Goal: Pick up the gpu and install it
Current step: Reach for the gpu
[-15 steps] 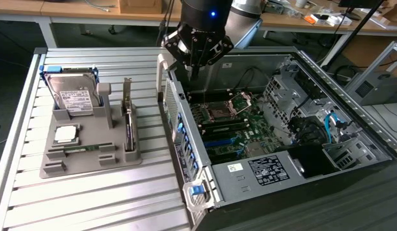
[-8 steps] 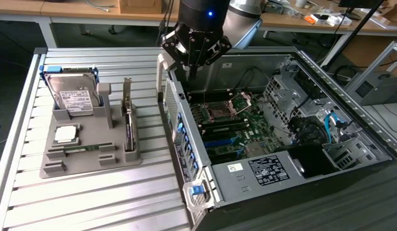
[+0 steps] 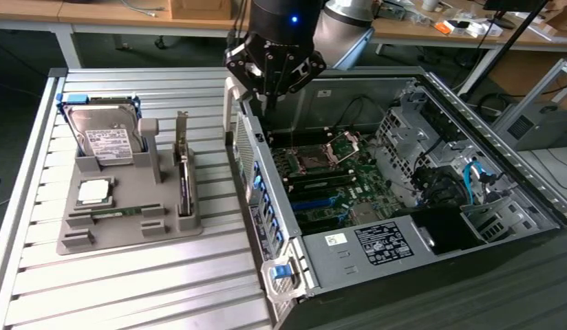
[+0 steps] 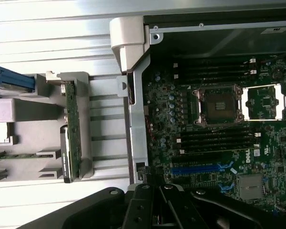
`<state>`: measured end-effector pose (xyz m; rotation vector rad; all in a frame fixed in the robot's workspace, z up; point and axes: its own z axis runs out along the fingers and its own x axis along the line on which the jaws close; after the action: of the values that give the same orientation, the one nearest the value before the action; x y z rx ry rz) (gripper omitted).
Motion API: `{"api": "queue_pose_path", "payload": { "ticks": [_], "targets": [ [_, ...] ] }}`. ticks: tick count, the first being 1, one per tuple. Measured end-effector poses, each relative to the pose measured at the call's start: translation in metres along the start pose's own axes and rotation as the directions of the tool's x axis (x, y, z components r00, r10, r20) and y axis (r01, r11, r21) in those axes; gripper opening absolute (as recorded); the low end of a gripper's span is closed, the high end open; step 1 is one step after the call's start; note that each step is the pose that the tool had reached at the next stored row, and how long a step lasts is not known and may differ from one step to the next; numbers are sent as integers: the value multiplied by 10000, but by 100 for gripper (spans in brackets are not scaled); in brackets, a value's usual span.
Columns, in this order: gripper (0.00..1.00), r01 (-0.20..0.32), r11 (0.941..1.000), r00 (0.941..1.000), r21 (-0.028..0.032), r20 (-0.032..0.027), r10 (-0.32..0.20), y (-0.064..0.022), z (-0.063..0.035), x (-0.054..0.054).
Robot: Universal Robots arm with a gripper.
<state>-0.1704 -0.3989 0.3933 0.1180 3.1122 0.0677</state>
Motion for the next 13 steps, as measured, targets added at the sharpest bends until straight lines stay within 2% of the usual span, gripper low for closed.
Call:
{"api": "queue_pose_path", "payload": {
  "ticks": [13],
  "targets": [
    [11, 1, 10000, 10000, 0, 0, -1, -5, -2, 74]
  ]
}}
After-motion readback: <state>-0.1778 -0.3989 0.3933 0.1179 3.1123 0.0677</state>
